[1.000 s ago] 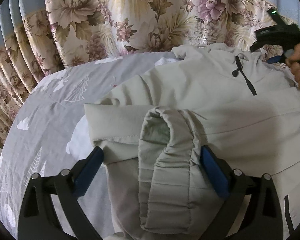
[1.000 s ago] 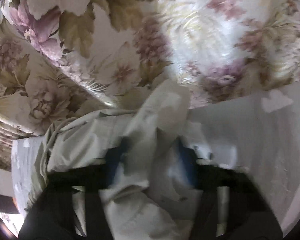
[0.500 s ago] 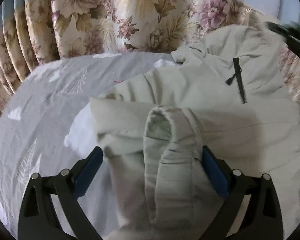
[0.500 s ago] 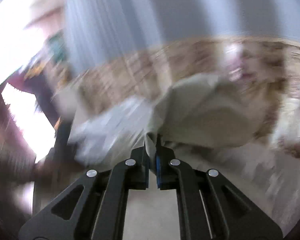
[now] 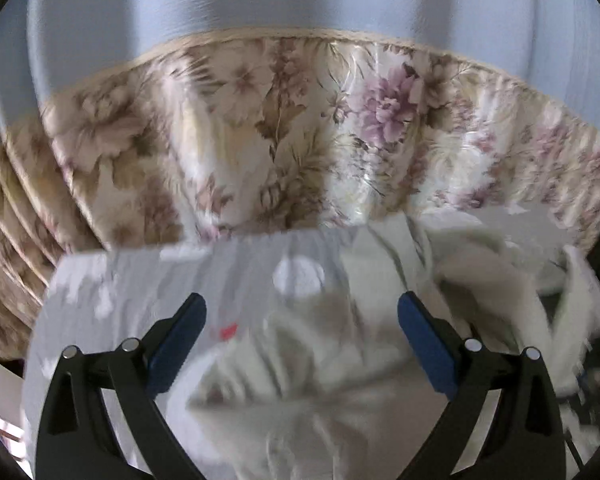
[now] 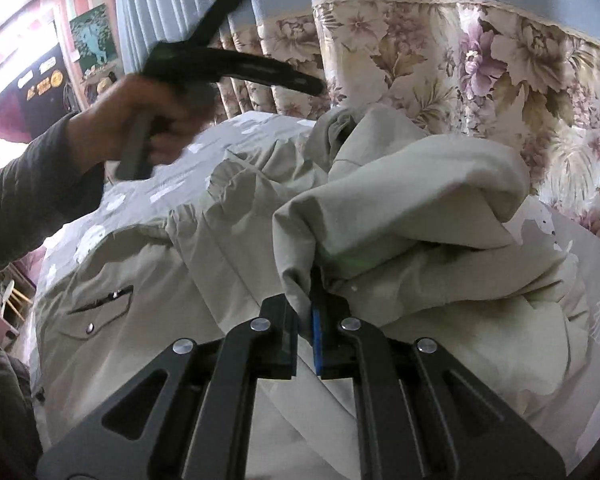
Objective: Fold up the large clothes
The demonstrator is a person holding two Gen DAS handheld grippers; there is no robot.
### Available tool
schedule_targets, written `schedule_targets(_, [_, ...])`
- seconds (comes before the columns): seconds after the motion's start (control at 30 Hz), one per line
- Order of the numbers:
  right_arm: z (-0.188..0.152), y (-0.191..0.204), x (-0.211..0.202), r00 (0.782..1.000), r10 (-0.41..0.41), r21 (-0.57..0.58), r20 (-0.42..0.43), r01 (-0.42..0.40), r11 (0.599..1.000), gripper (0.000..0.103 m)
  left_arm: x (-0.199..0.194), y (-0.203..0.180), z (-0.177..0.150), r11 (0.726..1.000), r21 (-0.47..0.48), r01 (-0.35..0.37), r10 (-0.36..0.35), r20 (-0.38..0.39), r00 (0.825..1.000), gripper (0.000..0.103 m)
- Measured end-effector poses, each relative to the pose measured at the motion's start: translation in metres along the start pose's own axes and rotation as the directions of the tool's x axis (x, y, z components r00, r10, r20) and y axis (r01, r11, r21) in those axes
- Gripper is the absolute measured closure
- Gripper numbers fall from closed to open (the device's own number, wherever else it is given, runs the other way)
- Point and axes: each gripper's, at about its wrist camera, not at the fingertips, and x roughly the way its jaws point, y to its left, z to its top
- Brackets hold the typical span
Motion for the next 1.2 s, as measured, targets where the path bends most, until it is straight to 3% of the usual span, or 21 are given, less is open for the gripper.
schedule_targets(0.1, [0.004,0.0,0.001,1.0,-0.001,0.009,0.003,0.001,1.0,0.097,0.037,-0.003,0.026,1.0,0.007,0.01,-0.01,-0.066,0.998,0.006])
schedule_targets(0.17, [0.004,-0.001,0.0,1.0,0.0,0.017,0.01,0.0,1.0,0.097,0.068,0.0,0.04,0.996,-0.018,0.092,-0.094,-0.154,0.984,0.006])
schedule_targets(0.23, [0.003,-0.004,-0.002,1.0,-0.006,0.034,0.023,0.005,0.999,0.097,0.089,0.001,0.048,0.985,-0.046,0.163,-0.17,-0.22,0.961,0.006])
schedule_targets(0.33, [0.003,-0.012,-0.008,0.997,-0.044,0.09,0.066,0.038,0.995,0.097,0.124,-0.009,0.046,0.98,-0.046,0.192,-0.197,-0.34,0.92,0.006])
schedule_targets(0.37, [0.003,-0.015,-0.01,0.995,-0.068,0.116,0.078,0.059,0.992,0.097,0.127,-0.012,0.043,0.98,-0.046,0.192,-0.196,-0.347,0.917,0.013])
schedule_targets(0.4, [0.003,-0.02,-0.013,0.99,-0.105,0.148,0.097,0.09,0.985,0.097,0.128,-0.014,0.04,0.978,-0.055,0.202,-0.209,-0.332,0.92,0.047])
schedule_targets(0.47, [0.005,-0.025,-0.02,0.977,-0.18,0.2,0.117,0.154,0.968,0.097,0.12,-0.017,0.034,0.963,-0.085,0.254,-0.268,-0.299,0.916,0.08])
schedule_targets(0.5, [0.007,-0.03,-0.026,0.965,-0.228,0.245,0.132,0.191,0.95,0.097,0.109,-0.021,0.031,0.962,-0.051,0.269,-0.273,-0.255,0.927,0.094])
schedule_targets(0.57, [0.01,-0.034,-0.041,0.943,-0.292,0.313,0.163,0.231,0.921,0.097,0.089,-0.023,0.027,0.955,-0.019,0.297,-0.295,-0.188,0.937,0.095])
schedule_targets(0.63, [0.009,-0.036,-0.053,0.932,-0.315,0.366,0.179,0.234,0.901,0.096,0.057,-0.015,0.023,0.933,-0.03,0.359,-0.36,-0.076,0.93,0.096])
schedule_targets(0.67, [0.008,-0.035,-0.057,0.937,-0.302,0.367,0.176,0.222,0.903,0.096,0.043,-0.012,0.019,0.928,-0.022,0.373,-0.373,-0.034,0.927,0.096])
schedule_targets(0.73, [0.0,-0.028,-0.058,0.946,-0.288,0.33,0.148,0.227,0.916,0.092,0.012,-0.009,0.006,0.903,0.014,0.43,-0.43,0.052,0.901,0.096])
schedule_targets(0.8, [-0.012,-0.024,-0.051,0.964,-0.257,0.301,0.065,0.227,0.926,0.088,-0.023,-0.012,-0.024,0.892,0.096,0.442,-0.451,0.103,0.887,0.096])
schedule_targets(0.87, [-0.029,-0.022,-0.041,0.963,-0.265,0.277,-0.04,0.265,0.923,0.07,-0.046,-0.014,-0.065,0.855,0.166,0.492,-0.511,0.1,0.854,0.096])
schedule_targets(0.9, [-0.034,-0.021,-0.039,0.961,-0.267,0.267,-0.068,0.275,0.923,0.054,-0.048,-0.017,-0.085,0.846,0.189,0.498,-0.515,0.052,0.855,0.096])
schedule_targets(0.93, [-0.039,-0.022,-0.041,0.956,-0.276,0.258,-0.094,0.291,0.921,0.047,-0.046,-0.02,-0.102,0.841,0.194,0.505,-0.513,-0.01,0.858,0.096])
schedule_targets(1.03, [-0.039,-0.023,-0.075,0.956,-0.291,0.276,-0.045,0.292,0.916,0.045,-0.047,-0.024,-0.146,0.844,0.254,0.471,-0.46,-0.108,0.882,0.094])
schedule_targets(1.07, [-0.034,-0.025,-0.085,0.953,-0.302,0.288,-0.016,0.294,0.911,0.042,-0.048,-0.019,-0.154,0.842,0.228,0.489,-0.466,-0.148,0.872,0.093])
schedule_targets(1.13, [-0.012,-0.037,-0.105,0.947,-0.317,0.331,0.04,0.287,0.899,0.028,-0.062,-0.003,-0.154,0.843,0.185,0.506,-0.489,-0.131,0.862,0.091])
schedule_targets(1.17, [0.004,-0.047,-0.11,0.949,-0.309,0.357,0.059,0.269,0.894,0.028,-0.071,0.007,-0.144,0.849,0.155,0.506,-0.494,-0.108,0.863,0.088])
schedule_targets(1.2, [0.015,-0.058,-0.111,0.95,-0.305,0.381,0.073,0.256,0.888,0.028,-0.077,0.016,-0.134,0.864,0.128,0.486,-0.481,-0.073,0.874,0.074])
